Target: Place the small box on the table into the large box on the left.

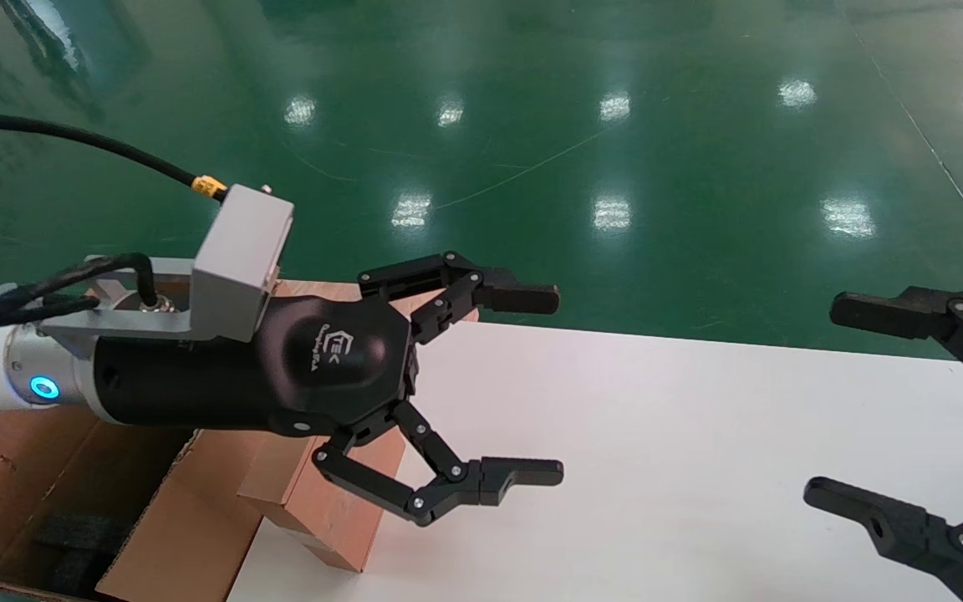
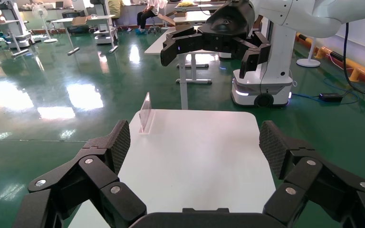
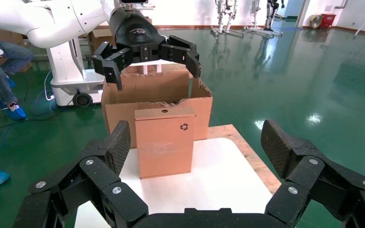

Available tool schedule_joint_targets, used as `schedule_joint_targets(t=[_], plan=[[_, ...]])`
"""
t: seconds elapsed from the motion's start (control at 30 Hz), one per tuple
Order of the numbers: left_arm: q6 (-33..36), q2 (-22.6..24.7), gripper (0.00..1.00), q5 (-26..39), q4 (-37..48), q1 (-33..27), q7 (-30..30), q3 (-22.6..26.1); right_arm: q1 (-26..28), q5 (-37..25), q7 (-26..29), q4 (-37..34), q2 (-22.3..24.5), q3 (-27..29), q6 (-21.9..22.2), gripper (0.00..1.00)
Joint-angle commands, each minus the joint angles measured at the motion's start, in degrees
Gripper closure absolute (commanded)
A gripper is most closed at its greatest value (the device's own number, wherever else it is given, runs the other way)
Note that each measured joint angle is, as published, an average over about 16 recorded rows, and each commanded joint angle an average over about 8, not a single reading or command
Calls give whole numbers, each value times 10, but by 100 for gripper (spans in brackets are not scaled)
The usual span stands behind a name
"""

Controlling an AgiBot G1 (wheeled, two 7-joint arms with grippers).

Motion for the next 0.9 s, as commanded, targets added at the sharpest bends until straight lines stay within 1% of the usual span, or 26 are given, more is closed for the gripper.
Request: schedule_joint_targets(t=[0.03, 0.53, 0.57, 0.6, 0.8, 0.83, 0.87, 0.9], plan=[[0, 0, 0, 0, 0, 0, 0, 0, 0, 0, 0, 0, 0, 0, 0, 0], [0, 0, 0, 0, 0, 0, 0, 0, 0, 0, 0, 0, 0, 0, 0, 0], [0, 0, 0, 0, 0, 0, 0, 0, 0, 0, 0, 0, 0, 0, 0, 7], [0, 0, 0, 0, 0, 0, 0, 0, 0, 0, 0, 0, 0, 0, 0, 16], [0, 0, 0, 0, 0, 0, 0, 0, 0, 0, 0, 0, 0, 0, 0, 91], [0, 0, 0, 0, 0, 0, 0, 0, 0, 0, 0, 0, 0, 0, 0, 97], [0, 0, 0, 0, 0, 0, 0, 0, 0, 0, 0, 0, 0, 0, 0, 100], [0, 0, 0, 0, 0, 0, 0, 0, 0, 0, 0, 0, 0, 0, 0, 100]])
